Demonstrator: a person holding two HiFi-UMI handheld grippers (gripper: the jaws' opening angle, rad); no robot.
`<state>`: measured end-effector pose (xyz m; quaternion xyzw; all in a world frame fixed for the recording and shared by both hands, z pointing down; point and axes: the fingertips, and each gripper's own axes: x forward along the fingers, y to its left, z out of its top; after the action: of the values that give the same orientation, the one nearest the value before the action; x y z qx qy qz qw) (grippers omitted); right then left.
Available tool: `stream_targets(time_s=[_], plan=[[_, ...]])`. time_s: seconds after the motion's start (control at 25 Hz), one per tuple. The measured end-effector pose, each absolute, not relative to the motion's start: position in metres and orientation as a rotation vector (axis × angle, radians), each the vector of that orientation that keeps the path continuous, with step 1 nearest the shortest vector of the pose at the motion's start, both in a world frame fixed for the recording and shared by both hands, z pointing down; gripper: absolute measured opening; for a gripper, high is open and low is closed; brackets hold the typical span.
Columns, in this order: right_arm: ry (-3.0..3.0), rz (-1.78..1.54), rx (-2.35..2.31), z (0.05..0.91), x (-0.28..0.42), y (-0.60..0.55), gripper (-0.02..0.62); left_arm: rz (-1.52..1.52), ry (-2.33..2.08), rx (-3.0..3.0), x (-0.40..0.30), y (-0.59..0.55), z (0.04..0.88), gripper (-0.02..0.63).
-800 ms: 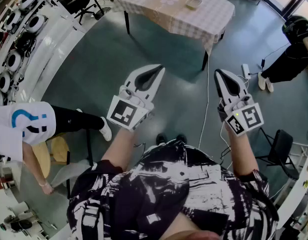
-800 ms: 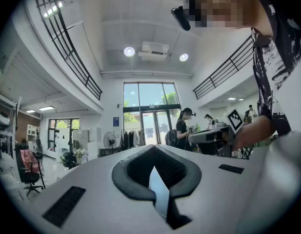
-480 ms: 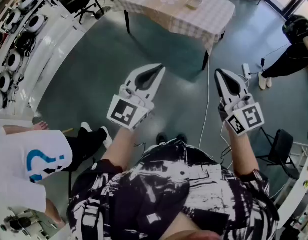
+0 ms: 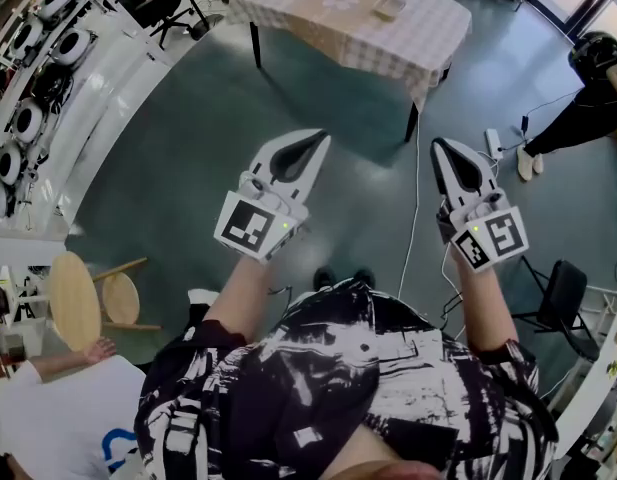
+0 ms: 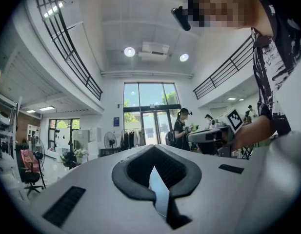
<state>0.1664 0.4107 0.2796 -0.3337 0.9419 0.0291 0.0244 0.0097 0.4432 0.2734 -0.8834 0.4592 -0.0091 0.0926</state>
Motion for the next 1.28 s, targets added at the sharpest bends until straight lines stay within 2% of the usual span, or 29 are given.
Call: stream_targets(time_s=[0.12,0.16,0.2,0.24,0.28,0.32,0.76,1.28], plan=[[2.864,0.102,-1.043,0.275,0.173,0.409,0.000,-0.019,1.364,-2.621,0.012,0.444,0.273,0.000],[2.832,0.105,-1.050,0.272,0.175,0.408,0.058,-0.007,1.366,-2.622,0.012,0.445,0.272,0.000],[2.788,0.102,-1.069,0.268,0.177,0.406,0.301,0.008,1.369,-2.624,0.012,0.446,0.270,0.000],[2.742,0.099,-1.099,0.264,0.179,0.404,0.486,0.022,1.372,-2.625,0.012,0.446,0.269,0.000],[2.706,0.108,-1.132,0.261,0.181,0.402,0.560,0.030,1.374,-2.625,0.011,0.447,0.267,0.000],[2.686,0.127,-1.158,0.259,0.183,0.402,0.575,0.033,1.373,-2.625,0.010,0.447,0.267,0.000],[2.734,0.125,-1.129,0.267,0.165,0.408,0.575,0.019,1.364,-2.627,-0.002,0.451,0.271,0.000],[2.756,0.116,-1.157,0.281,0.112,0.420,0.575,0.018,1.348,-2.652,-0.057,0.460,0.283,0.000]])
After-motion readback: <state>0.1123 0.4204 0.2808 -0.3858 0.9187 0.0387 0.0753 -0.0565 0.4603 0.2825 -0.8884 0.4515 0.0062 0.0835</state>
